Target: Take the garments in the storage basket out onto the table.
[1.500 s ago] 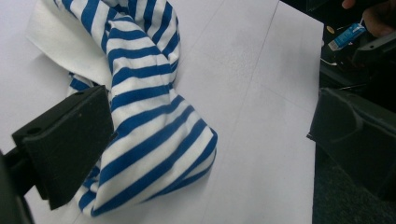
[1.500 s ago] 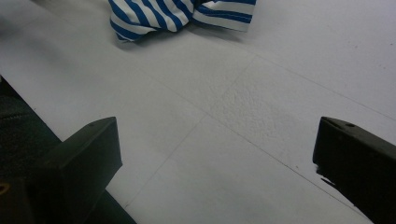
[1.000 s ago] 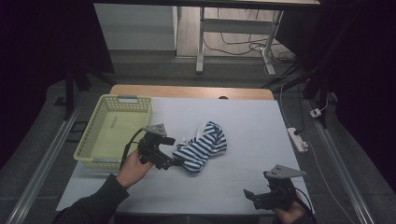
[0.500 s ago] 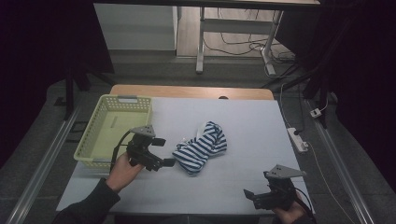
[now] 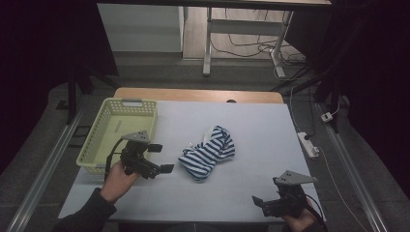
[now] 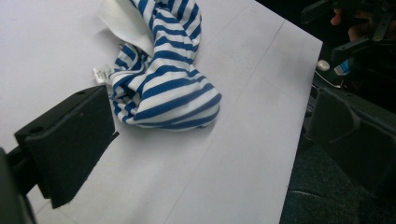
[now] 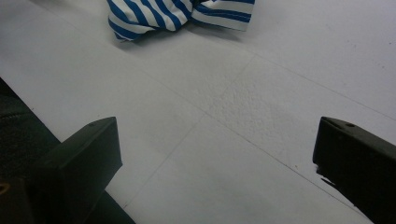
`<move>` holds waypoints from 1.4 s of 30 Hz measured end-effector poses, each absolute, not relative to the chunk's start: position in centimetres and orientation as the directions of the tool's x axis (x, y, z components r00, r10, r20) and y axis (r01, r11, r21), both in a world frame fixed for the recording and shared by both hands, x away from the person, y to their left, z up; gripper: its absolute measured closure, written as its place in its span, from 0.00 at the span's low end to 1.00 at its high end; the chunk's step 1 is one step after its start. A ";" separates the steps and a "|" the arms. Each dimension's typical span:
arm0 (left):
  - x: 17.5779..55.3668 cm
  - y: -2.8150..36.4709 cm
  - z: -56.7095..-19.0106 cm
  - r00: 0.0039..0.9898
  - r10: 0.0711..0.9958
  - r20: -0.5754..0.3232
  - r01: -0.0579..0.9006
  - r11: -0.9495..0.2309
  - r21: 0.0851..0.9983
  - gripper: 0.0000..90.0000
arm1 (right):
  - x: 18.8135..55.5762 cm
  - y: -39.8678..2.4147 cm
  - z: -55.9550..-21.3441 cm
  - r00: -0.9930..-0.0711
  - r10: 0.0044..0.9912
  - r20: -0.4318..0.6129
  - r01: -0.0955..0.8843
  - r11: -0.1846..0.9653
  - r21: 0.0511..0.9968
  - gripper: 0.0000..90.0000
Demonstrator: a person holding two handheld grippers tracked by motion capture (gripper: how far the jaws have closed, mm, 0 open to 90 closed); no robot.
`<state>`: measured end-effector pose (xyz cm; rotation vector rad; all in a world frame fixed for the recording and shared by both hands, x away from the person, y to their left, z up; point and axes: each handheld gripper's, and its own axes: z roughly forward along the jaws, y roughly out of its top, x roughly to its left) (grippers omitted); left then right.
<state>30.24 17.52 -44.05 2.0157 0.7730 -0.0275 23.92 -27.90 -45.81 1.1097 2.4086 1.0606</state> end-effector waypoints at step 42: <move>24.7 24.3 -45.3 0.680 0.657 -0.327 0.595 -0.234 0.769 0.00 | 24.0 -27.7 -45.9 -0.663 0.748 0.040 0.540 0.440 0.717 0.01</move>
